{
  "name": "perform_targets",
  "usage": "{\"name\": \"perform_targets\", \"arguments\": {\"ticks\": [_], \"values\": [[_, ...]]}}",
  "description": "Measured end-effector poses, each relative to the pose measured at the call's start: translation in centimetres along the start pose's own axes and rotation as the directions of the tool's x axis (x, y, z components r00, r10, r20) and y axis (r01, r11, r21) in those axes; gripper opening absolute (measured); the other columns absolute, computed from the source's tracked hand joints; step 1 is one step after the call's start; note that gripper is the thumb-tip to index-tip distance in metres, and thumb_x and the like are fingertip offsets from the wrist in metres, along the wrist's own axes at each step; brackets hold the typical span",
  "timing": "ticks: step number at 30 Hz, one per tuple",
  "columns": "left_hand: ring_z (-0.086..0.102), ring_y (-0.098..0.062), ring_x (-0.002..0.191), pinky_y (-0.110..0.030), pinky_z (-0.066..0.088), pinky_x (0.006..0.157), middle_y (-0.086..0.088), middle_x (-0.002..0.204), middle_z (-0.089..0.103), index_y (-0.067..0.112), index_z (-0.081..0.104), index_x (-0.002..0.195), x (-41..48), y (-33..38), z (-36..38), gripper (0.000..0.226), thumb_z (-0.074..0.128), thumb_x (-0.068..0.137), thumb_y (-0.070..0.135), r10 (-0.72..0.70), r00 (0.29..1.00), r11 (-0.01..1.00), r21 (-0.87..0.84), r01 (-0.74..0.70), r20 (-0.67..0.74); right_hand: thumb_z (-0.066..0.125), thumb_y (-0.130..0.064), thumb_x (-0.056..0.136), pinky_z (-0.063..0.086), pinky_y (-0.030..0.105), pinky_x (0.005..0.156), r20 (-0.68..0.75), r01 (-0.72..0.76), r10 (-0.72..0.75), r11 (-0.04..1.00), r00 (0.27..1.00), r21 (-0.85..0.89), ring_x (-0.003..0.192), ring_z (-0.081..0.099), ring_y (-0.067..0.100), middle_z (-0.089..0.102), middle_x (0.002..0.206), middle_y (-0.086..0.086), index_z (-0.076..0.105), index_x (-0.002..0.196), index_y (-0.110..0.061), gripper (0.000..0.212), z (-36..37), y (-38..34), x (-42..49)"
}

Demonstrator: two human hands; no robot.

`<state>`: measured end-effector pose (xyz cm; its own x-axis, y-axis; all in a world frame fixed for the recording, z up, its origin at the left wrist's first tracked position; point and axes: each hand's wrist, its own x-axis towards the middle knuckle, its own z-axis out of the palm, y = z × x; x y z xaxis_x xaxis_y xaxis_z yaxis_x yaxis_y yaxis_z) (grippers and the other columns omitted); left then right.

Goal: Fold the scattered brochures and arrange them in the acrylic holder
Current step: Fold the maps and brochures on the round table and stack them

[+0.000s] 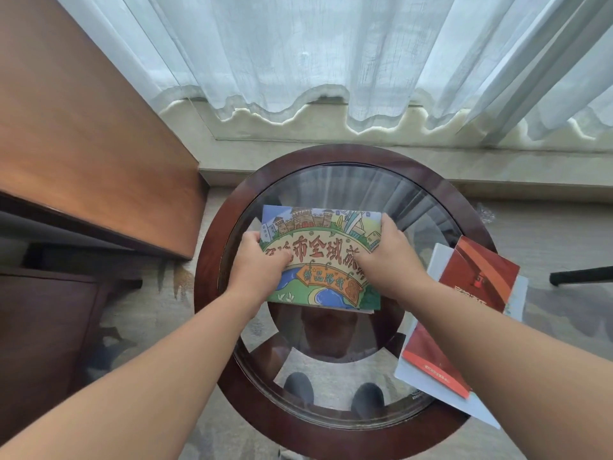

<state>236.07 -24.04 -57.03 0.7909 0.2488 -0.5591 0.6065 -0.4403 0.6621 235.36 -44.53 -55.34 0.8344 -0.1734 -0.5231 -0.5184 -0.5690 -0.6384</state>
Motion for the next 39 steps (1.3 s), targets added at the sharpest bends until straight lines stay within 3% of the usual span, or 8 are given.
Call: {"name": "perform_targets", "arguments": {"ticks": [4, 7, 11, 17, 21, 31, 36, 39], "values": [[0.054, -0.024, 0.113, -0.037, 0.049, 0.083, -0.002, 0.122, 0.052, 0.023, 0.037, 0.129, -0.3, -0.2, 0.3, 0.064, 0.071, 0.08, 0.046, 0.167, 0.985, 0.904, 0.405, -0.135, -0.043, 0.072, -0.032, 0.084, 0.041, 0.041, 0.102, 0.039, 0.096, -0.088, 0.927, 0.995, -0.362, 0.128, 0.04, 0.027, 0.034, 0.142, 0.007, 0.005, 0.156, -0.02, 0.098, 0.7, 1.1, -0.1], [0.04, -0.03, 0.124, -0.047, 0.038, 0.101, -0.009, 0.134, 0.04, 0.022, 0.018, 0.15, -0.6, -0.7, 0.6, 0.093, 0.066, 0.079, 0.057, 0.272, 0.961, 0.748, 0.637, -0.185, -0.041, 0.08, -0.048, 0.071, 0.032, 0.043, 0.111, 0.085, 0.189, -0.17, 0.836, 0.982, -0.514, 0.137, 0.025, 0.03, 0.017, 0.155, 0.006, 0.004, 0.155, -0.022, 0.115, 0.7, 1.6, -0.5], [0.011, -0.029, 0.147, -0.048, 0.012, 0.119, -0.009, 0.157, 0.02, 0.027, 0.018, 0.153, 0.0, -0.8, 1.3, 0.083, 0.056, 0.085, 0.054, 0.52, 0.835, 0.503, 0.725, -0.471, 0.181, 0.077, -0.065, 0.064, 0.007, 0.044, 0.121, 0.267, 0.371, -0.257, 0.648, 0.929, -0.666, 0.15, -0.011, 0.027, -0.016, 0.163, 0.003, -0.006, 0.156, -0.023, 0.131, 1.0, 2.0, -0.7], [-0.019, -0.023, 0.149, -0.051, -0.017, 0.116, -0.001, 0.164, -0.013, 0.043, -0.01, 0.151, 0.2, -1.9, 4.4, 0.082, 0.023, 0.084, 0.077, 0.519, 0.757, 0.293, 0.75, -0.594, 0.397, 0.074, -0.068, 0.066, 0.0, 0.045, 0.121, 0.327, 0.405, -0.242, 0.601, 0.914, -0.689, 0.148, -0.022, 0.027, -0.027, 0.161, 0.004, -0.017, 0.154, -0.023, 0.134, 1.5, 2.8, -0.3], [-0.02, -0.023, 0.148, -0.052, -0.017, 0.116, -0.001, 0.163, -0.015, 0.044, -0.014, 0.15, 0.4, -2.5, 4.7, 0.082, 0.011, 0.081, 0.08, 0.519, 0.767, 0.3, 0.76, -0.576, 0.376, 0.072, -0.076, 0.058, -0.003, 0.055, 0.12, 0.376, 0.45, -0.249, 0.542, 0.893, -0.71, 0.145, -0.029, 0.033, -0.033, 0.158, 0.007, -0.022, 0.152, -0.029, 0.141, 1.3, 3.2, -0.5], [0.025, -0.025, 0.135, -0.069, 0.012, 0.109, 0.007, 0.141, 0.038, 0.035, 0.034, 0.144, 3.2, 2.2, 4.3, 0.067, 0.037, 0.081, 0.06, 0.526, 0.778, 0.396, 0.711, -0.581, 0.344, 0.066, -0.069, 0.071, 0.0, 0.052, 0.122, 0.422, 0.522, -0.308, 0.512, 0.853, -0.682, 0.146, -0.023, 0.038, -0.02, 0.162, 0.014, -0.013, 0.155, -0.021, 0.125, 1.4, 2.5, -0.5], [0.028, -0.023, 0.122, -0.069, 0.015, 0.107, 0.009, 0.131, 0.039, 0.036, 0.041, 0.134, 3.0, 3.0, 4.8, 0.061, 0.042, 0.078, 0.058, 0.484, 0.825, 0.488, 0.692, -0.532, 0.293, 0.056, -0.062, 0.083, -0.036, 0.035, 0.102, 0.466, 0.595, -0.377, 0.416, 0.801, -0.688, 0.133, -0.044, 0.033, -0.012, 0.161, 0.024, -0.008, 0.155, -0.007, 0.111, 1.2, 2.2, -0.8], [0.027, -0.022, 0.123, -0.068, 0.015, 0.107, 0.009, 0.132, 0.038, 0.037, 0.038, 0.135, 3.0, 3.1, 4.7, 0.061, 0.043, 0.078, 0.057, 0.462, 0.833, 0.497, 0.689, -0.528, 0.305, 0.053, -0.059, 0.087, -0.037, 0.035, 0.101, 0.461, 0.593, -0.381, 0.41, 0.801, -0.693, 0.129, -0.046, 0.032, -0.01, 0.161, 0.025, -0.007, 0.155, -0.005, 0.104, 1.5, 2.3, -1.1]]}}
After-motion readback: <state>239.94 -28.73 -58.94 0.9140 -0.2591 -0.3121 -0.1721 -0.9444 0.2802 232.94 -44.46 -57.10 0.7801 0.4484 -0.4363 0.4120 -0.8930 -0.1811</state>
